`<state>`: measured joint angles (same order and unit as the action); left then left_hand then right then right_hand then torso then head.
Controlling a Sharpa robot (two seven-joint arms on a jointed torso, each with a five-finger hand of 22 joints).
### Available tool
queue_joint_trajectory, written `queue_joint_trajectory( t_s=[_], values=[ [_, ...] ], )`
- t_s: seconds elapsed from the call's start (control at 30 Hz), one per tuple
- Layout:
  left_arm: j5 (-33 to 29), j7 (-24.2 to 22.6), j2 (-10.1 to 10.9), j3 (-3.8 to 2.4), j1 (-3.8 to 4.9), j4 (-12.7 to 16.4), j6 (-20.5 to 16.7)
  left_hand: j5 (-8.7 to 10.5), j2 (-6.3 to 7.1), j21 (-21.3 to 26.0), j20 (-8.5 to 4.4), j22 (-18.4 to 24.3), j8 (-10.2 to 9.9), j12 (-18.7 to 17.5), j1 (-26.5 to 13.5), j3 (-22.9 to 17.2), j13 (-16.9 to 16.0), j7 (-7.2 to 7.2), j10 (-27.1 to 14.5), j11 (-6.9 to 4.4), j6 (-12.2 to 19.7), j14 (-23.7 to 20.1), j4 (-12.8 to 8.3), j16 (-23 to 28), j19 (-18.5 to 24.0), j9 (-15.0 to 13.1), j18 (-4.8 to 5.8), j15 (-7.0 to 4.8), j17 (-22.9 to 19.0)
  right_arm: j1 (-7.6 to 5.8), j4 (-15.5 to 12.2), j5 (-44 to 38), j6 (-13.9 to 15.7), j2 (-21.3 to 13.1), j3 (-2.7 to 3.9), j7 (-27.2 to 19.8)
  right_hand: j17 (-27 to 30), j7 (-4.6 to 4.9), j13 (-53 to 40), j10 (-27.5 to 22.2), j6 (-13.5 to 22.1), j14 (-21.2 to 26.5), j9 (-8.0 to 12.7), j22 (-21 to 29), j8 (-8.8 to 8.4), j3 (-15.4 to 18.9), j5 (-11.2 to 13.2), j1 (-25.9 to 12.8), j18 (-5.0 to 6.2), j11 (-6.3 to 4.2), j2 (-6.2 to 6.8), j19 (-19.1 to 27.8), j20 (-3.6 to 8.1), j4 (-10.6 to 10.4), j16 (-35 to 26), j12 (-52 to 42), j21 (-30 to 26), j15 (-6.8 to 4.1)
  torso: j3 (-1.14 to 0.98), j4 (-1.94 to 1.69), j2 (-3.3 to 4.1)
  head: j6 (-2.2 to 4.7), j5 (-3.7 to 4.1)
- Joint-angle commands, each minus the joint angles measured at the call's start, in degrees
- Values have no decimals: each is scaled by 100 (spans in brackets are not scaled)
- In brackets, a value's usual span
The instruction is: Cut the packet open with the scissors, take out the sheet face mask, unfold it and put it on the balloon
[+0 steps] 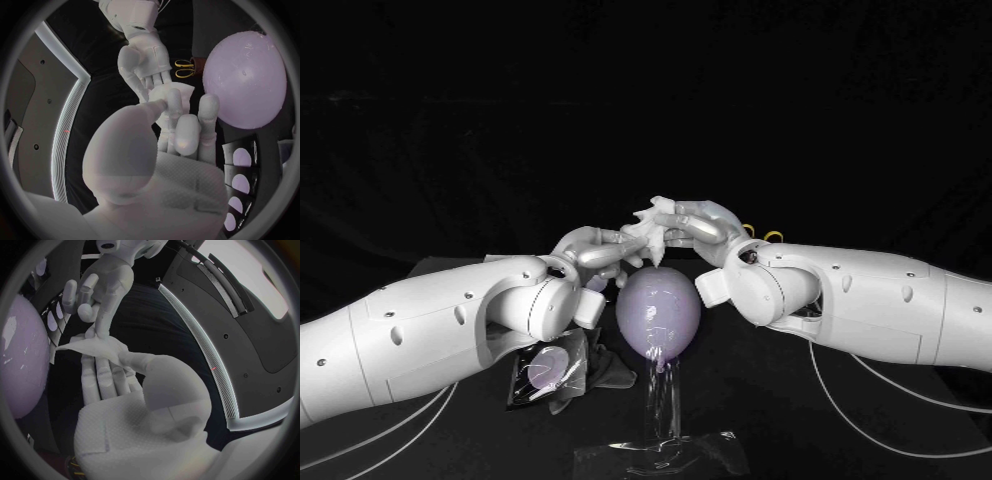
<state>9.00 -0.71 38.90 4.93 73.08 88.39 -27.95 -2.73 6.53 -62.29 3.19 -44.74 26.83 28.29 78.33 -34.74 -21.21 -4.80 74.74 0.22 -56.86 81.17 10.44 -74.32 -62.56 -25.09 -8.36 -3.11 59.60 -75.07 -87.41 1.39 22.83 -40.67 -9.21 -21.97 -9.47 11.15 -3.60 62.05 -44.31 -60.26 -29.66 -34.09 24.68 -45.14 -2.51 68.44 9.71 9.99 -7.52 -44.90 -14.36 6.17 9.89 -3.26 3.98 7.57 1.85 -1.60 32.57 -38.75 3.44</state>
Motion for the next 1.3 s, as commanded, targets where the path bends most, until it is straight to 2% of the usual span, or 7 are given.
queue_joint_trajectory(
  t_s=[0.03,0.27,0.5,0.53,0.8,1.03,1.3],
  values=[
    [-30,-144,8,-17,16,-5,-61,-5,-51,-10,0,2,23,-35,-51,-158,8,-5,8,31,30,-24,-115,25,-17,-4,-44,18,4,9,-28,-67,-176,4,-5,-50,-5,213,2,38,-2,-52,-8,-3,32,-28,-26,31,77,-10,-38,-29,4,7,19,-38,-10,5,1,-3,-3,-5,-2],
    [-69,-141,7,-17,16,-18,-59,-8,-121,-36,-1,-34,50,-30,-27,-336,4,12,-2,18,58,-20,-199,-3,-21,-26,-42,9,35,9,-44,-65,-176,-5,-5,-56,-5,213,2,38,-2,-52,-8,-3,32,-28,-26,31,77,-10,-38,-29,4,7,19,-38,-10,5,2,-1,-4,-14,-15],
    [-87,-156,14,-17,16,-21,-44,-5,37,-218,-39,-235,175,169,-436,-1050,-115,39,-39,-11,37,13,-676,-127,-56,-108,-22,-19,162,9,-40,-64,-172,-10,-5,-68,-3,212,3,43,0,-59,-6,6,39,-30,-26,33,76,-11,-37,-32,5,9,16,-36,-9,4,1,-1,-2,-12,-16],
    [-80,-152,16,-17,16,-20,-40,-5,62,-298,-47,-316,243,282,-732,-1323,-177,41,-77,-15,49,18,-903,-168,-49,-158,-16,-22,192,9,-35,-64,-170,-11,-5,-72,-3,212,3,43,0,-59,-6,6,39,-30,-26,33,76,-11,-37,-32,5,9,16,-36,-9,4,1,-1,-2,-12,-16],
    [39,-80,65,-16,16,-19,-15,-11,146,-433,-70,-450,328,416,-933,-1615,-237,38,-113,-20,45,59,-1281,-254,-59,-218,-8,-32,288,9,11,-63,-128,-39,-4,-126,-2,211,3,44,1,-61,-5,9,42,-31,-26,34,76,-11,-35,-32,5,10,14,-35,-9,4,-2,2,-3,-15,-17],
    [152,-22,125,-16,15,-12,12,-26,200,-627,-88,-674,400,553,-1107,-1857,-285,41,-101,-32,1,130,-1511,-368,-135,-271,21,-45,441,9,85,-54,-80,-56,-2,-170,0,211,4,45,2,-62,-3,12,44,-32,-26,36,76,-12,-35,-32,6,12,12,-34,-9,3,-1,-2,-3,-15,-16],
    [249,1,173,-15,14,6,25,-46,216,-736,-94,-809,435,624,-1195,-1954,-305,47,-94,-40,-19,166,-1607,-424,-191,-301,41,-52,518,9,137,-46,-56,-66,0,-193,0,211,4,45,2,-62,-3,12,44,-32,-26,36,76,-12,-35,-32,6,12,12,-34,-9,3,1,0,-2,-10,-16]
  ],
)
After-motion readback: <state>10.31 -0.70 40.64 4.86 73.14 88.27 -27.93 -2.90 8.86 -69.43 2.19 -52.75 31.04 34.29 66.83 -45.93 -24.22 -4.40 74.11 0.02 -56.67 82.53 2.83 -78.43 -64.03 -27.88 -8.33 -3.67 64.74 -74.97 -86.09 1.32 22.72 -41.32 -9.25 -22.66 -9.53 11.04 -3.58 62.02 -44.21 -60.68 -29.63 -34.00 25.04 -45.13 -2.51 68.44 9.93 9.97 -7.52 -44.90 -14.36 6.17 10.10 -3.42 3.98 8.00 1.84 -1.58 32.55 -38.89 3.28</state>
